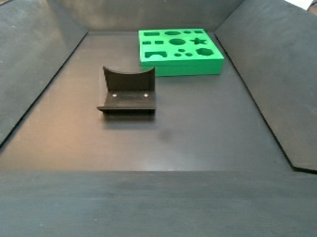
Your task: Insert the rectangle object.
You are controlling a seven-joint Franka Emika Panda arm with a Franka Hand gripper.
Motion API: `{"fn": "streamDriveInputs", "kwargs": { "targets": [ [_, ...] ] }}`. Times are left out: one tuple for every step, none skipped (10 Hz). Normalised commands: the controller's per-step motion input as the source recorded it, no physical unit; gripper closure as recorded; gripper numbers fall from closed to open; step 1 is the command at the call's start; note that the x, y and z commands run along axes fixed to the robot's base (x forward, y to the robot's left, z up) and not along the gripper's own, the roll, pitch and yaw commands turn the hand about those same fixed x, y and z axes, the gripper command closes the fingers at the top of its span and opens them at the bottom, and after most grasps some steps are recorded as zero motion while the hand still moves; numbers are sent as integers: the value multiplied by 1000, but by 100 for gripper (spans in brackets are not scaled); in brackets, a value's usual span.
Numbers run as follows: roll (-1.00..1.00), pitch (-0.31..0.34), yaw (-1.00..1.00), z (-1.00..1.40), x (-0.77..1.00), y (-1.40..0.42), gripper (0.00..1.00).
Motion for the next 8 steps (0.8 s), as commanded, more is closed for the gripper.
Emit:
{"fn": "streamDriveInputs", "kwargs": {
  "targets": [
    [-14,-6,29,-991,834,-620,100],
    [-11,-6,14,-971,843,-617,100],
    [-13,0,20,-983,857,-606,100],
    [-10,0,31,-857,911,-586,100],
    [4,33,11,-449,894,-551,100],
    [0,49,0,-169,540,-234,100],
    [51,11,66,-291,374,0,100],
    [137,0,111,-283,197,89,100]
  ]
}}
